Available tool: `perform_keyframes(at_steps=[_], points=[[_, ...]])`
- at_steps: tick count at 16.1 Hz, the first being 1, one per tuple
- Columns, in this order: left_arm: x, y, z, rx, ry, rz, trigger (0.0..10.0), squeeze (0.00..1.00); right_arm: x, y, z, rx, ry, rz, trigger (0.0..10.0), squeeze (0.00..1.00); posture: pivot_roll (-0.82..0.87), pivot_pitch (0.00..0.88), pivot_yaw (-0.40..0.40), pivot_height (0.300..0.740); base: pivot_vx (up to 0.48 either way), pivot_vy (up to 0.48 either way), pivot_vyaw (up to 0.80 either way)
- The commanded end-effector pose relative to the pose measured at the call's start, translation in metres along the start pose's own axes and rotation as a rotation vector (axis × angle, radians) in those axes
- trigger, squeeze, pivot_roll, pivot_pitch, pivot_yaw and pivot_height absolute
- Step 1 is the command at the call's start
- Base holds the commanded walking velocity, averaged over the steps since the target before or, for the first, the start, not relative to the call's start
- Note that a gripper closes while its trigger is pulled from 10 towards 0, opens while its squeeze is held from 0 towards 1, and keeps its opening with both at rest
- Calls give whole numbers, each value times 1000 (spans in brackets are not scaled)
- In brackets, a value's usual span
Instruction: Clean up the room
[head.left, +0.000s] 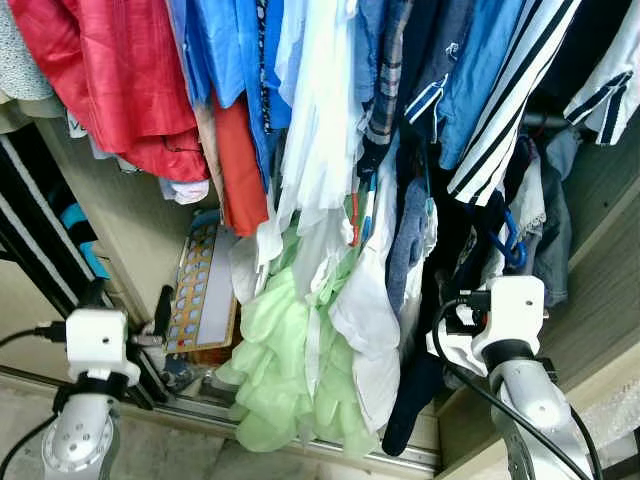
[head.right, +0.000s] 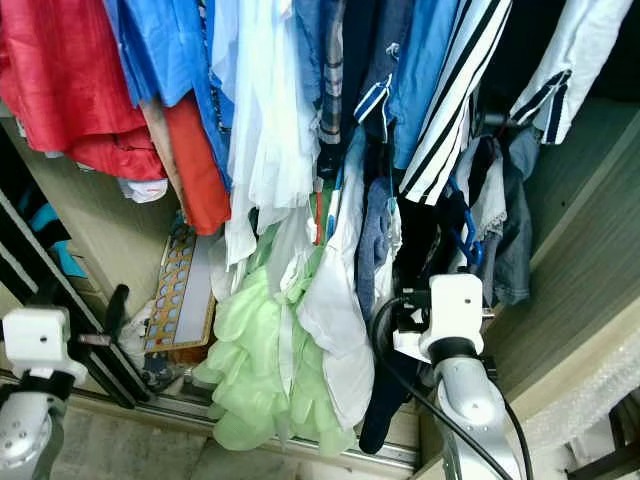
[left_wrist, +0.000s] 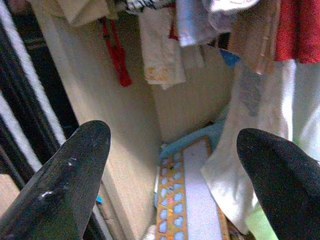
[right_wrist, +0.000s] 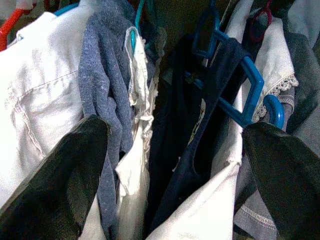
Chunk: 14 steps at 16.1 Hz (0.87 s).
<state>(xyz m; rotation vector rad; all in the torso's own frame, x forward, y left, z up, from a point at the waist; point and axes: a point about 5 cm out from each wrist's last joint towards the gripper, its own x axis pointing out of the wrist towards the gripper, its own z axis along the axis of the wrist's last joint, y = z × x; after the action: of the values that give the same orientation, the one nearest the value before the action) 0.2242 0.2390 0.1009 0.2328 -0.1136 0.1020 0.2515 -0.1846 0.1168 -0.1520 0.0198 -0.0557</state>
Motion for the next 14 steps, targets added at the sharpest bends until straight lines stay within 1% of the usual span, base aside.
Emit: perform_keyframes(at_steps=[1,2,3,4,5,6,7,8,9,10,11,12,13,14], points=[[4,4,3,18,5,26,10000,0,-2,-3,7,-20,-16,4,10000,0,-53,14,-43,740,0,0,0],[3,5,3,7,8,19,10000,0,-3,-2,8,-42,-15,22,10000,0,-55,16,-45,740,0,0,0],[3,5,2,15,18,11,10000,0,-5,-2,7,-39,-12,18,10000,0,-59,15,-48,740,0,0,800],[3,0,2,65,23,-17,10000,0,-5,-2,8,-61,-10,30,10000,0,-62,8,-50,740,0,0,800],[4,-3,3,50,17,-37,10000,0,-4,-2,9,-61,-9,30,10000,0,-62,8,-50,740,0,0,800],[7,-4,4,56,16,-15,10000,0,-2,-2,10,-62,-10,31,10000,0,-62,6,-51,740,0,0,800],[9,-4,4,12,25,2,10000,0,0,-1,11,-60,-12,34,10000,0,-62,7,-51,740,0,0,800],[12,-6,9,-86,-29,-24,10000,0,1,0,12,-59,-13,37,10000,0,-61,9,-50,740,0,0,800],[14,-8,12,-121,-68,-99,10000,0,0,1,12,-57,-12,41,10000,0,-61,10,-51,740,0,0,800],[15,-9,12,-143,-60,-137,10000,0,-1,1,11,-57,-9,44,10000,0,-63,11,-51,740,0,0,800],[17,-11,15,-180,-65,-199,10000,0,-1,2,11,-58,-8,47,10000,0,-65,11,-49,740,0,0,800],[20,-13,16,-149,-75,-245,10000,0,0,2,12,-59,-8,46,10000,0,-67,12,-49,740,0,0,800],[22,-12,16,-119,-82,-219,10000,0,1,2,12,-60,-8,46,10000,0,-67,12,-49,740,0,0,800],[26,-9,19,-33,-129,-164,10000,0,1,2,13,-61,-10,47,10000,0,-69,13,-48,740,0,0,800]])
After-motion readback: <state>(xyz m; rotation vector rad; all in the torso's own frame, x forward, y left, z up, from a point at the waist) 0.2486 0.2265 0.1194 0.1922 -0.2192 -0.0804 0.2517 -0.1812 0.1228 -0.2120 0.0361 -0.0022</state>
